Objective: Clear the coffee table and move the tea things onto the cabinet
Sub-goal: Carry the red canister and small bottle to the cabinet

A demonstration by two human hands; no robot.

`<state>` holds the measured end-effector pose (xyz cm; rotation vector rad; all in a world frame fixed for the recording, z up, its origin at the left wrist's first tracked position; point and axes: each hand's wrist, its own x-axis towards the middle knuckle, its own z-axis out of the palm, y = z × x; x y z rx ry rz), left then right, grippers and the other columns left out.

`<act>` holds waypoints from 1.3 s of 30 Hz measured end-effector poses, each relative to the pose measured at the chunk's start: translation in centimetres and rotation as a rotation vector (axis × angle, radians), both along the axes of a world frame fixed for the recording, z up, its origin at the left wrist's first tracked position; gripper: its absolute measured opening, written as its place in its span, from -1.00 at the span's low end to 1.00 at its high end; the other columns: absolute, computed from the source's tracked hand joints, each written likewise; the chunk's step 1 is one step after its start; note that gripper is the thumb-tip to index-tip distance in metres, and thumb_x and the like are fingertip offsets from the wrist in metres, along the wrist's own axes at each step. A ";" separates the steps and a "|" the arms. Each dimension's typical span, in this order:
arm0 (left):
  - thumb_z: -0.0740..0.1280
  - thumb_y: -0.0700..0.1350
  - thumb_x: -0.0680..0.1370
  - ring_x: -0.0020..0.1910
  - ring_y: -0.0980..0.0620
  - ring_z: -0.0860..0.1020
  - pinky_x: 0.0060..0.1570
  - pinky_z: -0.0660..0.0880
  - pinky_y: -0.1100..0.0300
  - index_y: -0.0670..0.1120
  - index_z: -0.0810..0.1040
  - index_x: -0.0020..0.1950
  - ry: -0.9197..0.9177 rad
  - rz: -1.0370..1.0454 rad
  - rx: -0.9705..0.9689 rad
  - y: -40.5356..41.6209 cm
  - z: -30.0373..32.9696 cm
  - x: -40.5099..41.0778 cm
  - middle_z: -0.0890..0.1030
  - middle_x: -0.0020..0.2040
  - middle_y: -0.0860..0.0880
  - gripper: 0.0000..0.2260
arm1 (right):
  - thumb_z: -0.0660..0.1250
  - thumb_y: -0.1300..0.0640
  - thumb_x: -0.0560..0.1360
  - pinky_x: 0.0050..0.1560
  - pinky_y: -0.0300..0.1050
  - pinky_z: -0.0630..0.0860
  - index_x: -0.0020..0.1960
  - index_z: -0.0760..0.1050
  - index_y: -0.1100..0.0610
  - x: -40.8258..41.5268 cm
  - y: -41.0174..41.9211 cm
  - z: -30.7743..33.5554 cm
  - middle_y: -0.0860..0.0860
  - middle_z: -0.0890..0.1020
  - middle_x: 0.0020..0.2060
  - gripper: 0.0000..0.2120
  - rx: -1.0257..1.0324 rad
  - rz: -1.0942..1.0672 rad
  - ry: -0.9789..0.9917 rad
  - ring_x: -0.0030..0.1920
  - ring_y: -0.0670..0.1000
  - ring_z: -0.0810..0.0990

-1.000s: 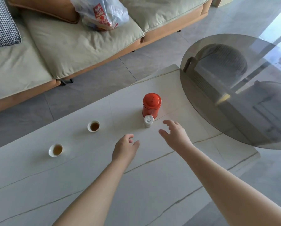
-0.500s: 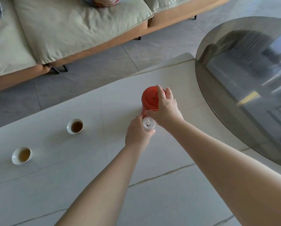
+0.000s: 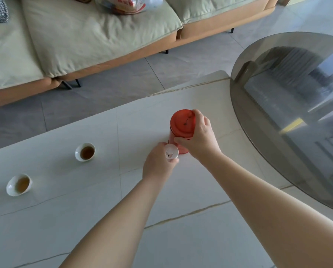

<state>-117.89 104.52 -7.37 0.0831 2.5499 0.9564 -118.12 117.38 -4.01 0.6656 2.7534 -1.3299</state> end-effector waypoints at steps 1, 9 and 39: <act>0.37 -0.08 0.44 -0.06 -0.06 0.54 -0.12 0.46 0.14 -0.11 0.49 0.06 -0.001 -0.005 0.008 -0.5 0.8 0.4 0.58 -0.03 -0.01 -0.76 | 0.47 0.07 0.32 -0.03 -0.15 0.35 0.44 0.11 0.00 0.6 0.0 0.4 0.02 0.29 0.32 -0.19 -0.007 -0.019 0.004 0.23 0.06 0.39; 0.38 0.01 0.48 0.16 -0.05 0.51 -0.03 0.38 0.24 -0.02 0.38 0.33 0.077 -0.175 0.017 -3.3 9.7 4.5 0.55 0.19 0.00 -0.55 | 0.52 -0.12 0.24 0.11 -0.22 0.30 0.48 -0.03 -0.04 7.9 -0.9 6.9 -0.07 0.23 0.39 0.01 -0.005 -0.108 -0.020 0.35 -0.01 0.31; 0.50 0.02 0.39 -0.04 0.11 0.56 -0.08 0.42 0.32 0.00 0.50 0.18 0.145 -1.021 0.456 -2.3 47.9 35.1 0.58 -0.05 0.13 -0.59 | 0.52 -0.20 0.21 0.15 -0.33 0.21 0.49 0.07 0.11 53.2 -11.4 43.9 0.02 0.36 0.30 0.04 0.140 -0.958 0.238 0.31 -0.02 0.35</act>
